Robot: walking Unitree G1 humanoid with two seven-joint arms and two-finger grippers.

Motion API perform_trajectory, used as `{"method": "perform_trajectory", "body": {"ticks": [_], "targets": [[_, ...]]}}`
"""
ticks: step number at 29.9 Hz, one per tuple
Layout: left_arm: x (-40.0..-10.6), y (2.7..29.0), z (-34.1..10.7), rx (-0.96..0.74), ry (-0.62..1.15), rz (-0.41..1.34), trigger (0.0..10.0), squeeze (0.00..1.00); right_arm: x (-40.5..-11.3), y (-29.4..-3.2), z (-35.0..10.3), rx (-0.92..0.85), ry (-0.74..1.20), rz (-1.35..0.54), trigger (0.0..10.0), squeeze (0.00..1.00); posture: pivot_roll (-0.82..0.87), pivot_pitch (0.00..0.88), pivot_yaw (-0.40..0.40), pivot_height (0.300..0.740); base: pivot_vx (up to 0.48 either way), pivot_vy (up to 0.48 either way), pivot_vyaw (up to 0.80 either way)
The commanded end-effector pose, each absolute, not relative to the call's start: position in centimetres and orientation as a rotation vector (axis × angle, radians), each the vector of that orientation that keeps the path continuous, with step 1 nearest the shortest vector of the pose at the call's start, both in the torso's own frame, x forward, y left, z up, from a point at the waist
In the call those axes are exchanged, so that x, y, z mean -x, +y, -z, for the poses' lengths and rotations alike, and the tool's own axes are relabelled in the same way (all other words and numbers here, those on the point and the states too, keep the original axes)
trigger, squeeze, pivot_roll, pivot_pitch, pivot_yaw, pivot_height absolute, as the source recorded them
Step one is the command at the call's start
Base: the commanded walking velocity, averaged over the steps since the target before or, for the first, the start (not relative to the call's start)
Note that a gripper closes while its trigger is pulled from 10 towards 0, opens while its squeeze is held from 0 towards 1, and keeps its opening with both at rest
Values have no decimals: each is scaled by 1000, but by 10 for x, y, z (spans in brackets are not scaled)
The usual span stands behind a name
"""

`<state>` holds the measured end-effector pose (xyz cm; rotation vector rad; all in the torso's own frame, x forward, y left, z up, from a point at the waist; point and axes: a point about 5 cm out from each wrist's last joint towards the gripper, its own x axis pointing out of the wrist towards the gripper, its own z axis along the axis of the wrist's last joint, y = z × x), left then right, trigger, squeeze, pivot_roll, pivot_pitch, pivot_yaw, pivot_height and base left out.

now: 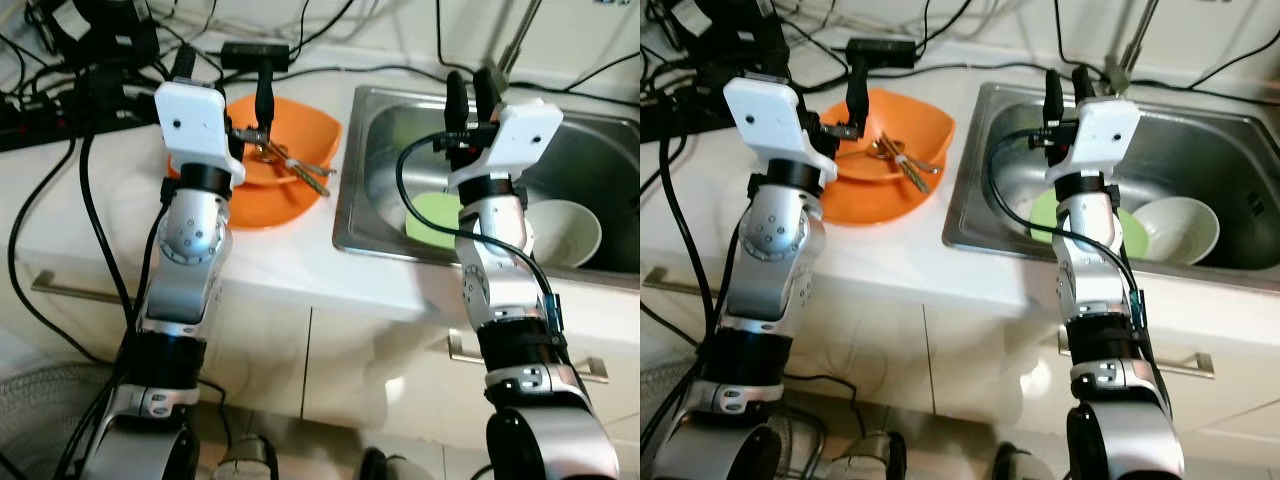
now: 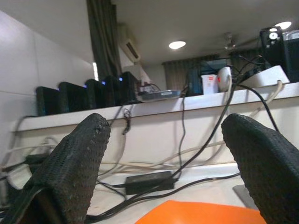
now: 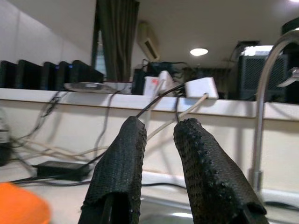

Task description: Kitchen organization

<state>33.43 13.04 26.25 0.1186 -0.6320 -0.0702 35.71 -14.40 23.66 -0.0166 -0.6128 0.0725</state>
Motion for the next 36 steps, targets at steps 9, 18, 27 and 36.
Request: {"method": "perform_trajectory", "body": {"ticks": [9, 18, 27, 36], "targets": [[-333, 129, -266, -124, -641, 77, 10000, 0, -356, -147, -239, 7, -620, -57, 10000, 0, 137, 110, -6, 740, 0, 0, 0], [-334, 131, -266, -131, -633, 73, 10000, 0, -357, -147, -238, 8, -612, -60, 10000, 0, 138, 110, -8, 740, 0, 0, 0], [-331, 133, -256, -134, -593, 97, 10000, 0, -357, -146, -237, 9, -605, -63, 10000, 0, 141, 112, -9, 740, 0, 0, 0], [-325, 141, -237, -175, -521, 164, 10000, 0, -357, -147, -232, 13, -586, -59, 10000, 0, 137, 114, -8, 740, 0, 0, 0]]}}
